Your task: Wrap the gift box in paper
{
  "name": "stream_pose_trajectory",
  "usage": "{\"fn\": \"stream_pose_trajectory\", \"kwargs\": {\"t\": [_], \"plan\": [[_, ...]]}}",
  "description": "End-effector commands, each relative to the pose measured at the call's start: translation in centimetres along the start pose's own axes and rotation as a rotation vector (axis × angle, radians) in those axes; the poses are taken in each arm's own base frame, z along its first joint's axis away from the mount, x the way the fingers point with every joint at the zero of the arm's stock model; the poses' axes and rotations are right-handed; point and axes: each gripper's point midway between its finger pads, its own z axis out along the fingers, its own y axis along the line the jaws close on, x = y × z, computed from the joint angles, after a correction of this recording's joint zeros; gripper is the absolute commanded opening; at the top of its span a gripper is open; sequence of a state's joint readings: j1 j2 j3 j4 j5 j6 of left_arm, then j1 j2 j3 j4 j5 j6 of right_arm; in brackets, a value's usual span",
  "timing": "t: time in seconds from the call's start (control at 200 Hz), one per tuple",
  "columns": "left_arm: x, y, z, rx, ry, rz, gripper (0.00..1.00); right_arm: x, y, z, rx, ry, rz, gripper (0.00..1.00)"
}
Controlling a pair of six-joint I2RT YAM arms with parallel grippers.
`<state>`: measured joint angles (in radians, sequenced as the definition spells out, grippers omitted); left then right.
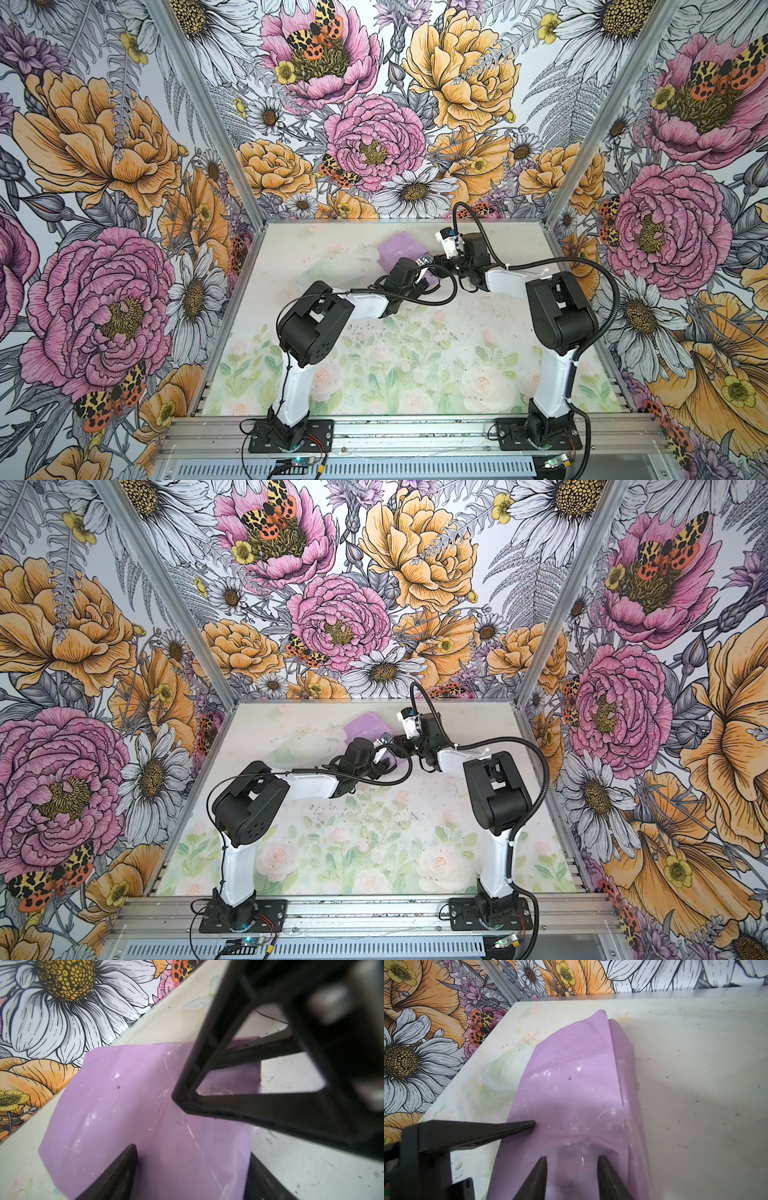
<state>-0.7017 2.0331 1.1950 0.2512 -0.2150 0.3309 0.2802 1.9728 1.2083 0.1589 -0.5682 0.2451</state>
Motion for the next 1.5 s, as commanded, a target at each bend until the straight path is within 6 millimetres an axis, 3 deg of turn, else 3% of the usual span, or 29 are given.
{"fn": "stream_pose_trajectory", "kwargs": {"t": [0.0, 0.32, 0.45, 0.69, 0.926, 1.101, 1.251, 1.491], "plan": [[6.4, -1.5, 0.3, 0.072, 0.184, 0.0, 0.75, -1.7, 0.6, -1.4, 0.011, -0.038, -0.007, 0.44], [6.4, -1.4, 0.2, 0.072, 0.184, -0.002, 0.75, -3.7, 1.6, -4.1, -0.025, -0.104, 0.029, 0.45], [6.5, -1.5, 0.2, 0.072, 0.185, -0.001, 0.75, -2.6, 2.0, -4.9, -0.048, -0.091, 0.056, 0.43], [6.4, -1.4, 0.1, 0.072, 0.181, -0.002, 0.75, 2.1, 1.8, -5.6, -0.104, -0.014, 0.153, 0.44], [6.4, -1.4, 0.1, 0.073, 0.179, -0.004, 0.75, 3.7, 1.6, -4.4, -0.223, -0.001, 0.22, 0.49], [6.4, -1.4, 0.1, 0.073, 0.179, -0.004, 0.75, 4.6, -0.1, -3.1, -0.196, 0.019, 0.237, 0.51], [6.4, -1.3, 0.2, 0.073, 0.18, -0.004, 0.75, 4.6, -0.1, -2.4, -0.223, 0.028, 0.232, 0.51], [6.4, -1.4, 0.3, 0.076, 0.179, -0.003, 0.75, 5.1, -0.3, -2.1, -0.236, 0.038, 0.238, 0.43]]}}
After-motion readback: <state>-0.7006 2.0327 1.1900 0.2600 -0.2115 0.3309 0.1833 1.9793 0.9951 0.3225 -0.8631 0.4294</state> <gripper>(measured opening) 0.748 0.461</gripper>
